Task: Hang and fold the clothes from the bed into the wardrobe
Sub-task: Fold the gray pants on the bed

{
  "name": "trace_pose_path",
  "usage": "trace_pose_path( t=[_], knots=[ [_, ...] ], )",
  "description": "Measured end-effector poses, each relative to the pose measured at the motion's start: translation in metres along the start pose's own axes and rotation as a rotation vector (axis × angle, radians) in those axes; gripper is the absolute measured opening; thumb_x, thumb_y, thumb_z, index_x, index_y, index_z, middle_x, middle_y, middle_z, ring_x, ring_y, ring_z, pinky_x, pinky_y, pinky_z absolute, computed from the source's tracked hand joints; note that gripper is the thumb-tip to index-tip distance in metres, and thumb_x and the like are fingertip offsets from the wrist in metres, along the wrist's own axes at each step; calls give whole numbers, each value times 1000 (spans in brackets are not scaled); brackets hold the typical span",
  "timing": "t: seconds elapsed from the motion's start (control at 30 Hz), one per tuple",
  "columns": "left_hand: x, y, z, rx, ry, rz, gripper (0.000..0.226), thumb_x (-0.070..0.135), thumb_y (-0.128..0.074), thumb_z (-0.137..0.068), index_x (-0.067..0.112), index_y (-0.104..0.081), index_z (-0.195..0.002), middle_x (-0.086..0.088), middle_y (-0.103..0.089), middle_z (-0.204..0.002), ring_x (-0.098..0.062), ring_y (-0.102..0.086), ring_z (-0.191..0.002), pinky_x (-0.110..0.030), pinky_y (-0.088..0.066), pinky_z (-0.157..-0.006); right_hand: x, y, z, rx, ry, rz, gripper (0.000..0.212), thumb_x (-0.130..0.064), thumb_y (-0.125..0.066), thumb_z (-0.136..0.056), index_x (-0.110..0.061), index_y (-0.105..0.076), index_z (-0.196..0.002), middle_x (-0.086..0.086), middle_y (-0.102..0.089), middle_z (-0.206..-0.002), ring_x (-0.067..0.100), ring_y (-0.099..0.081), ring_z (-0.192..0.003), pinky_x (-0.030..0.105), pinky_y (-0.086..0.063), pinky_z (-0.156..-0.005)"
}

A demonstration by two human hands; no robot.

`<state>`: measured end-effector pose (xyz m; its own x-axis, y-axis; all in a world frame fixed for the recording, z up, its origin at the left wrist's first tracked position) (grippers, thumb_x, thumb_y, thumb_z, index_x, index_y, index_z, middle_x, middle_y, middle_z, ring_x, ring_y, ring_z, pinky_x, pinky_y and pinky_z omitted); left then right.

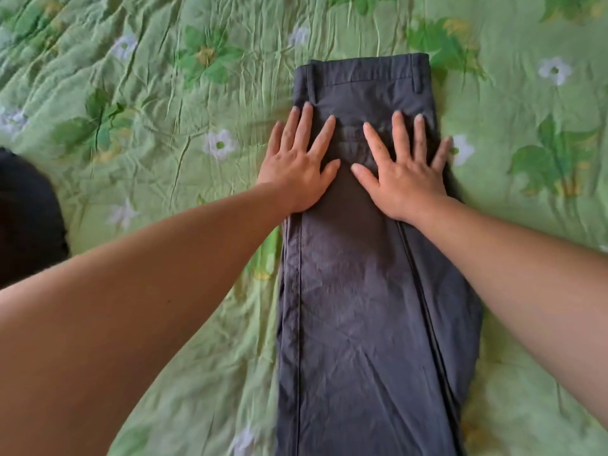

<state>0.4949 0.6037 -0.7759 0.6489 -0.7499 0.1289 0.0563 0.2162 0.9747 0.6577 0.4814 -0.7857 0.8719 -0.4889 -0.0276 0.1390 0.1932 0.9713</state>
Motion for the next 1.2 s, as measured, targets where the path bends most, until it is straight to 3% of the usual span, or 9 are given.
trace_pose_path(
  t=[0.17, 0.33, 0.53, 0.67, 0.8, 0.9, 1.0, 1.1, 1.2],
  knots=[
    [27, 13, 62, 23, 77, 87, 76, 59, -26, -100, 22, 2, -160, -10, 21, -166, -27, 21, -152, -56, 1, -123, -4, 16, 55, 15, -9, -116, 77, -74, -20, -95, -40, 5, -159, 15, 4, -168, 43, 3, -153, 71, -2, -117],
    [62, -30, 200, -12, -23, 10, 76, 64, -31, -97, 30, -4, -161, -8, 12, -168, -26, 14, -154, -62, -7, -121, -5, -24, 200, 87, 226, 23, 76, -72, -26, -95, -35, -16, -161, 10, -3, -169, 38, -4, -155, 71, -6, -117],
    [57, -49, 210, 20, -27, -39, 74, 64, -30, -97, 33, -6, -160, -9, 8, -168, -27, 7, -155, -54, -8, -124, 10, -40, 205, 100, 171, 18, 78, -75, -27, -93, -36, -17, -160, 17, -5, -168, 40, -2, -154, 64, -5, -121],
    [52, -48, 223, -12, -3, -37, 72, 65, -23, -98, 36, -1, -159, -9, 12, -167, -27, 10, -154, -47, -5, -125, 39, -35, 216, 94, 35, -35, 77, -71, -32, -96, -30, -18, -160, 14, -3, -169, 28, -3, -156, 64, -3, -119],
    [57, -37, 228, -89, 53, 5, 71, 63, -26, -99, 38, 1, -159, -7, 16, -167, -27, 14, -154, -46, -3, -125, 60, -12, 213, 328, -50, -430, 46, -23, -51, -101, -10, -53, -144, 24, -36, -156, 44, -37, -141, 54, -31, -114],
    [64, -21, 218, -98, 117, 71, 70, 59, -39, -97, 35, -15, -158, -7, 5, -168, -27, 10, -154, -50, -2, -124, 91, 6, 199, 221, -282, -503, 60, 4, -50, -86, -10, -51, -145, 24, -52, -135, 46, -48, -123, 49, -40, -106],
    [80, -3, 193, -78, 112, 50, 71, 58, -40, -97, 32, -14, -158, -7, 8, -167, -26, 17, -153, -54, 5, -123, 100, 11, 189, 64, -118, -304, 66, -8, -66, -80, -11, -51, -144, 21, -56, -128, 44, -50, -114, 47, -41, -101],
    [99, 6, 164, -132, 46, 66, 72, 59, -37, -99, 34, -6, -159, -6, 16, -167, -24, 21, -152, -54, 6, -123, 92, 13, 180, 32, -77, -518, 63, -13, -68, -81, -13, -51, -142, 17, -61, -128, 39, -55, -117, 43, -44, -101],
    [111, 0, 144, -189, 29, 67, 73, 61, -35, -99, 35, -2, -159, -7, 17, -166, -26, 21, -152, -57, 7, -122, 87, 14, 184, 107, -163, -790, 57, -24, -56, -78, -28, -56, -135, -1, -68, -109, 22, -63, -100, 32, -49, -89]
  ],
)
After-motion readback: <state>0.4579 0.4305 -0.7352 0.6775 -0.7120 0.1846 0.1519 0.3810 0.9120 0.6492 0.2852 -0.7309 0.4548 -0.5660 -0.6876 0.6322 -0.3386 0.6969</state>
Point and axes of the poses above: each hand's wrist, its own z-axis away from the middle knuckle, its own y-axis out of the back of the hand, x = y × z, the point moved 1 cm from there along -z, towards the middle knuckle
